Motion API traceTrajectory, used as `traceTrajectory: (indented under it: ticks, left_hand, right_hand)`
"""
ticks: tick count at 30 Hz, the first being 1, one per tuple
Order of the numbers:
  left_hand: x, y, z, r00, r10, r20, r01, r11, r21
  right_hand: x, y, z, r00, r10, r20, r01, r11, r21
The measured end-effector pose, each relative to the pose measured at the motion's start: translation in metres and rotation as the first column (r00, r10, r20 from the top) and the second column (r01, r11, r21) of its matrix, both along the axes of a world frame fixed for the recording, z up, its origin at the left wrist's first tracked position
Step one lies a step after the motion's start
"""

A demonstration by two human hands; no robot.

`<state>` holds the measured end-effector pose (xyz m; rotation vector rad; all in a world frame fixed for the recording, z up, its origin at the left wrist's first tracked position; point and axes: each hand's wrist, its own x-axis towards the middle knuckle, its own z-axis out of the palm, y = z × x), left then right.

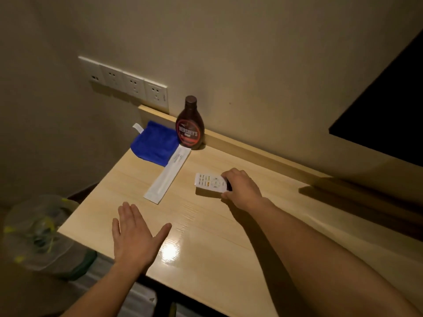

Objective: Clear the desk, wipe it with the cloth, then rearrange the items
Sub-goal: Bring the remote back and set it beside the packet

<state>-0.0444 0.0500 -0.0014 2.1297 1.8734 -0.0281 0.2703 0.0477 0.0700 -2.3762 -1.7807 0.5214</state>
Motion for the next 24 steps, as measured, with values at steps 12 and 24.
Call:
traceTrajectory:
  ticks: [12,24]
  left_hand:
    - [-0.006,0.012,-0.018,0.999,-0.002,-0.048,0.003,1.0,0.016]
    - [-0.007,0.012,-0.018,0.998,-0.006,-0.062,0.005,1.0,-0.019]
  right_hand:
    - [-0.032,0.087,-0.026,0.997,0.078,0.011,-0.077,0.995,-0.067]
    - [-0.087,0.063,-0.024,0.082,-0.787,-0.611,0.88,0.346,-0.327]
